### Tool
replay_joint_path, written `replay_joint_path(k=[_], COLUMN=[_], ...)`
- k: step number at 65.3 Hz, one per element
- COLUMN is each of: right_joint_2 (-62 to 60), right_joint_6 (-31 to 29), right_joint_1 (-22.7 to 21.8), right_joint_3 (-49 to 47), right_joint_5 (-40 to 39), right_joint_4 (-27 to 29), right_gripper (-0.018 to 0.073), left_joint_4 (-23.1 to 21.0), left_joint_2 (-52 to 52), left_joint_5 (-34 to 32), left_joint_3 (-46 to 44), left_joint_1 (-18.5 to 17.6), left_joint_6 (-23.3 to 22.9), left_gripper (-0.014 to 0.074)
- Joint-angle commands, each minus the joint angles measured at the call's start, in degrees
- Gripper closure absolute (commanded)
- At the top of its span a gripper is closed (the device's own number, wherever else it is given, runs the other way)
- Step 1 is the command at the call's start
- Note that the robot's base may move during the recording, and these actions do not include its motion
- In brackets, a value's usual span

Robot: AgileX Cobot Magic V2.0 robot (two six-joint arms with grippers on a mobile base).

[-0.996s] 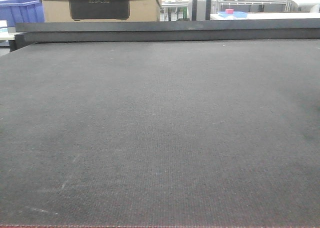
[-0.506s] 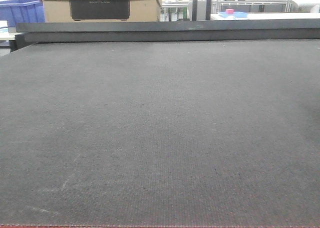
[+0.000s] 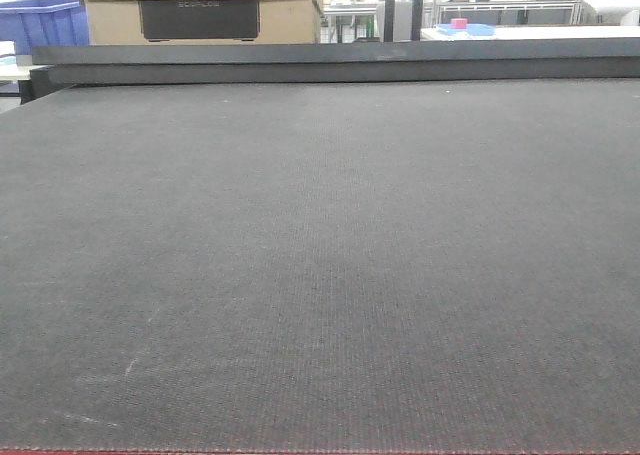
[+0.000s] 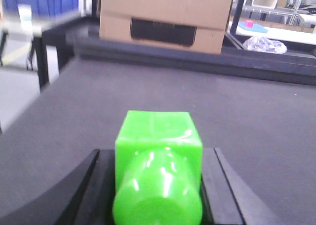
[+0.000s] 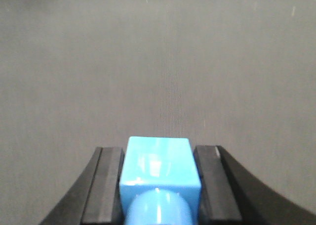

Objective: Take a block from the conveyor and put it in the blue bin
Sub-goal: 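Lift both held bricks up off the conveyor belt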

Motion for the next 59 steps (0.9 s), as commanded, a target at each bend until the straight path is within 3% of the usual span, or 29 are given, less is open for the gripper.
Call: replay_joint_path(k=[1, 12, 21, 38, 49, 59], right_joint_2=[-2.4, -8.3, -14.0, -17.1, -17.1, -17.1], right_joint_6=[-0.5, -0.5, -0.5, -0.5, -0.5, -0.5], right_joint_1=[0.0, 0.0, 0.0, 0.0, 0.0, 0.0], right_joint_3=[-0.9, -1.0, -0.9, -0.9, -0.9, -0.9], right_joint_5=[-5.2, -6.8, -6.7, -6.5, -6.4, -6.4], right_joint_4=[-0.4, -0.4, -4.0, -6.3, -6.3, -6.3], right_gripper=[0.0721, 0.0721, 0.0721, 0.0721, 0.0721, 0.0721], left_joint_4=[3.8, 3.7, 3.7, 3.7, -0.8, -1.0], left_joint_2=[-3.0, -7.6, -10.8, -11.2, -11.2, -11.2], left_joint_5=[0.5, 0.6, 2.2, 5.0, 4.7, 4.7], left_joint_3=[0.0, 0.0, 0.0, 0.0, 0.0, 0.0], left_joint_1=[0.0, 0.0, 0.0, 0.0, 0.0, 0.0], left_joint_6=[0.1, 0.1, 0.1, 0.1, 0.1, 0.1], left_gripper=[0.0708, 0.0708, 0.0708, 0.0708, 0.0708, 0.0708])
